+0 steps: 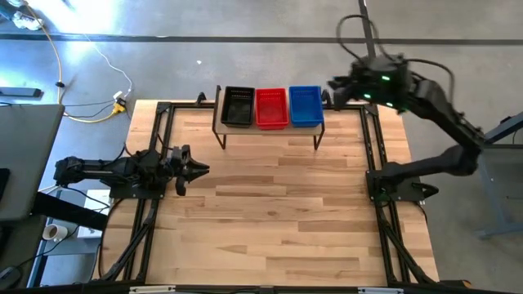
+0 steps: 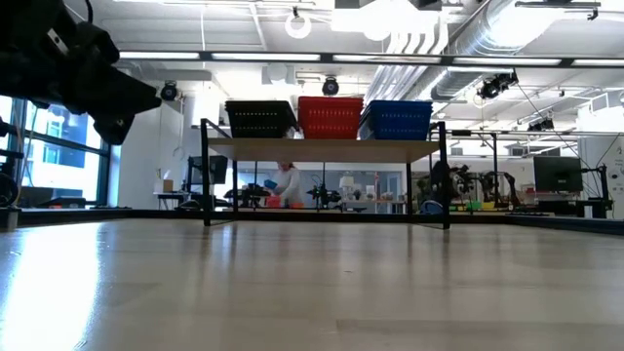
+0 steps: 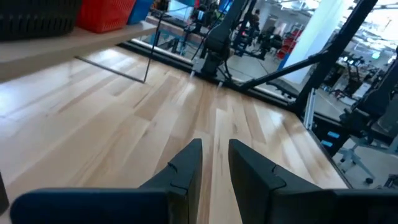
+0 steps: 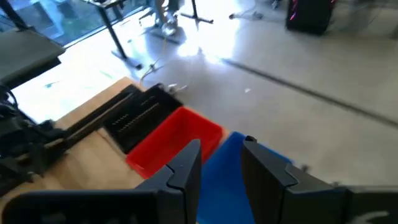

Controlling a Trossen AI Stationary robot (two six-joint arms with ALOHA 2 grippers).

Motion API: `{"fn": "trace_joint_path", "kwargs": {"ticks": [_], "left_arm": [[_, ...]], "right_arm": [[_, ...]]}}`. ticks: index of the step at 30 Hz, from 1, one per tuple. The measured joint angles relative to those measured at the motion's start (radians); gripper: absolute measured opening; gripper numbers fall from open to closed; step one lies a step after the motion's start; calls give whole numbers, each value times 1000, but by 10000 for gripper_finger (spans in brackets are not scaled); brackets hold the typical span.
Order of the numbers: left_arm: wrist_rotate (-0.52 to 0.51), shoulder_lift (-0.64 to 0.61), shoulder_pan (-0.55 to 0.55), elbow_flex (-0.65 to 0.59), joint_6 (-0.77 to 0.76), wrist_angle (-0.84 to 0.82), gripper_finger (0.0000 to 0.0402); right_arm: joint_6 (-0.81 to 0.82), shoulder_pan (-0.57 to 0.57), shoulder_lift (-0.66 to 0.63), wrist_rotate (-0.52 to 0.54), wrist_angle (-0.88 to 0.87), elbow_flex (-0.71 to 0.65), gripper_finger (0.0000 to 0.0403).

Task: Stack baskets on shelf by color
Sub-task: Return to Home Position

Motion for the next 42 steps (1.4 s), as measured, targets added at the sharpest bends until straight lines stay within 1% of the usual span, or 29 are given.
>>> {"fn": "trace_joint_path", "kwargs": {"ticks": [4,7,9,12,16,19,23,27,29,33,38,42], "left_arm": [[2,0,0,0,4,-2,71],[1,0,0,0,4,-2,71],[1,0,0,0,5,-2,71],[0,0,0,0,5,-2,71],[0,0,0,0,3,-2,71],[0,0,0,0,3,-3,71],[0,0,0,0,3,-3,71],[0,0,0,0,3,-3,71],[0,0,0,0,3,-3,71],[0,0,0,1,3,-3,71],[0,0,0,1,3,-3,71],[0,0,0,1,3,-3,71]], "right_arm": [[-38,20,-104,85,-80,0,99],[-24,82,-178,157,-114,-23,99],[-15,141,-248,211,-85,-109,99],[12,218,-379,242,44,-323,99],[-8,289,-540,181,270,-586,99],[-25,329,-636,149,390,-728,99],[-27,385,-746,120,477,-896,99],[-27,443,-851,116,562,-1049,99],[-28,470,-902,115,615,-1114,99],[-45,522,-987,76,680,-1213,99],[-61,576,-1073,14,686,-1299,99],[-88,613,-1138,-13,690,-1360,99]]}}
